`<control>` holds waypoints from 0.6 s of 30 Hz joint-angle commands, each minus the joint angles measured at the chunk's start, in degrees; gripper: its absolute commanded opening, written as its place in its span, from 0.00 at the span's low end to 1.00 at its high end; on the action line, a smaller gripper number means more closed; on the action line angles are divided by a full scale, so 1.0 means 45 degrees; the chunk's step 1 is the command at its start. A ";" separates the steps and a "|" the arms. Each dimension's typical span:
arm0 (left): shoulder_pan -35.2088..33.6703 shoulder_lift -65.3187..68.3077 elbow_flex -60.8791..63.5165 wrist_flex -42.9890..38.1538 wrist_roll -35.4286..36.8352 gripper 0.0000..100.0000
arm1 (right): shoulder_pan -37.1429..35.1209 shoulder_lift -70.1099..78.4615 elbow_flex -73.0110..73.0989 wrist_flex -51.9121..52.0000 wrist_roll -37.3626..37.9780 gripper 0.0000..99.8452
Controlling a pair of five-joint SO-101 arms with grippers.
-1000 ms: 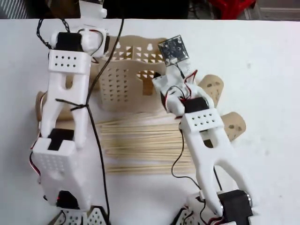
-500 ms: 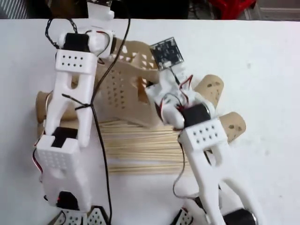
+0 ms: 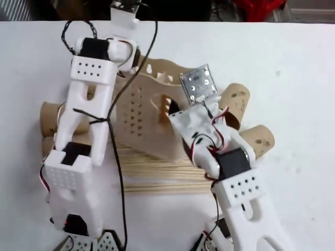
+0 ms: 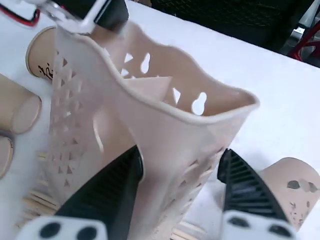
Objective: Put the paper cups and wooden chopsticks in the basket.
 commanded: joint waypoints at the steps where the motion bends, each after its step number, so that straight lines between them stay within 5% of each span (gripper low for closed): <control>1: -0.0459 0.0147 -0.0567 -0.0215 0.0293 0.02 | 0.0147 -0.1905 0.0039 0.0596 0.0000 0.23; 6: -0.0537 0.0127 -0.0586 -0.0293 0.0781 0.02 | 0.0147 -0.2549 0.0527 -0.0186 0.0703 0.20; 11: -0.0928 0.0107 -0.1250 -0.0195 0.1250 0.02 | 0.0381 -0.1729 0.1094 -0.3663 0.1094 0.01; 18: -0.1944 0.0147 -0.2520 0.0059 0.1348 0.02 | 0.1436 0.2979 -0.1328 -0.4952 0.1934 0.02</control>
